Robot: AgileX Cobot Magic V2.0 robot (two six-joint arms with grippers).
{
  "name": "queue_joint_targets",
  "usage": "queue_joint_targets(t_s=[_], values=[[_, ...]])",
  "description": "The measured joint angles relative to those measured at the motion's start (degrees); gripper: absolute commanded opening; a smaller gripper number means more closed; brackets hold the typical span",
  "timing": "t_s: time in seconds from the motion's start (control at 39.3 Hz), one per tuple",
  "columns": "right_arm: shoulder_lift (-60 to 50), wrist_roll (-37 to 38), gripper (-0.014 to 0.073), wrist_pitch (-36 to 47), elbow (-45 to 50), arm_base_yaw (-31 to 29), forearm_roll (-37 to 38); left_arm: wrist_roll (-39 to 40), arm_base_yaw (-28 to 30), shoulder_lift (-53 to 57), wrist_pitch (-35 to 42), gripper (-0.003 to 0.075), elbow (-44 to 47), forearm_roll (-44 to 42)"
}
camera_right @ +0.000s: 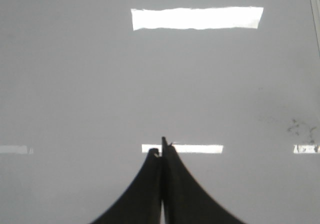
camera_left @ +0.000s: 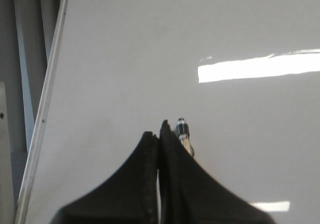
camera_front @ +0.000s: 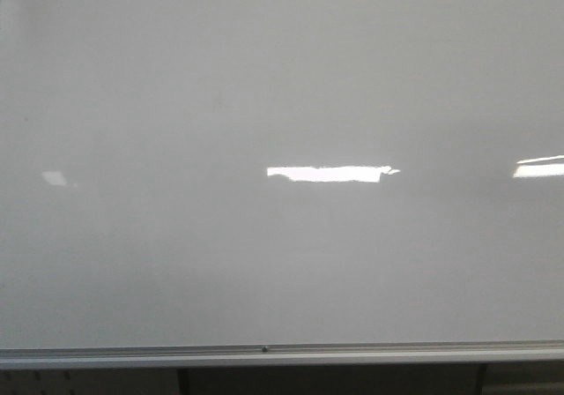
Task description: Write number 2 on whiteboard
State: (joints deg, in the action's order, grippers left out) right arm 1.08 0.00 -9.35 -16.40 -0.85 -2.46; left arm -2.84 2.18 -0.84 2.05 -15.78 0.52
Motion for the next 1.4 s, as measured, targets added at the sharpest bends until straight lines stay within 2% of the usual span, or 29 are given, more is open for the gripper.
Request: queue_joint_targets(t_s=[0.23,0.41,0.79,1.12,1.19,1.25,1.32,1.4], values=[[9.6,0.0,-0.0069,-6.8,-12.2,0.0,0.0,0.0,0.0,-8.6,-11.3,-0.0020,-14.3,0.0],[17.7,-0.4,-0.0069,-9.5,-18.3,0.0,0.0,0.0,0.0,-16.9,-21.4,-0.0020,-21.1,0.0],[32.2,0.0,-0.0069,-15.7,-19.2,0.0,0.1,0.0,0.0,-30.6,-32.6,-0.0020,-21.8,0.0],[42.1,0.0,-0.0055,-18.9,-19.2,0.0,0.1,0.0,0.0,-37.5,-34.0,-0.0019,-21.8,0.0],[42.9,-0.4,0.0017,-19.1,-19.2,0.0,0.1,0.0,0.0,-38.9,-34.0,-0.0014,-21.8,0.0],[43.2,-0.5,0.0119,-19.1,-19.2,0.0,0.1,0.0,0.0,-40.0,-34.0,0.0013,-21.8,0.0],[43.2,-0.9,0.0290,-19.2,-19.2,0.0,0.1,0.0,0.0,-41.1,-34.0,0.0109,-21.8,0.2],[43.2,-1.2,0.0459,-19.2,-19.2,0.0,0.1,0.0,0.0,-41.8,-34.0,0.0288,-21.8,0.8]])
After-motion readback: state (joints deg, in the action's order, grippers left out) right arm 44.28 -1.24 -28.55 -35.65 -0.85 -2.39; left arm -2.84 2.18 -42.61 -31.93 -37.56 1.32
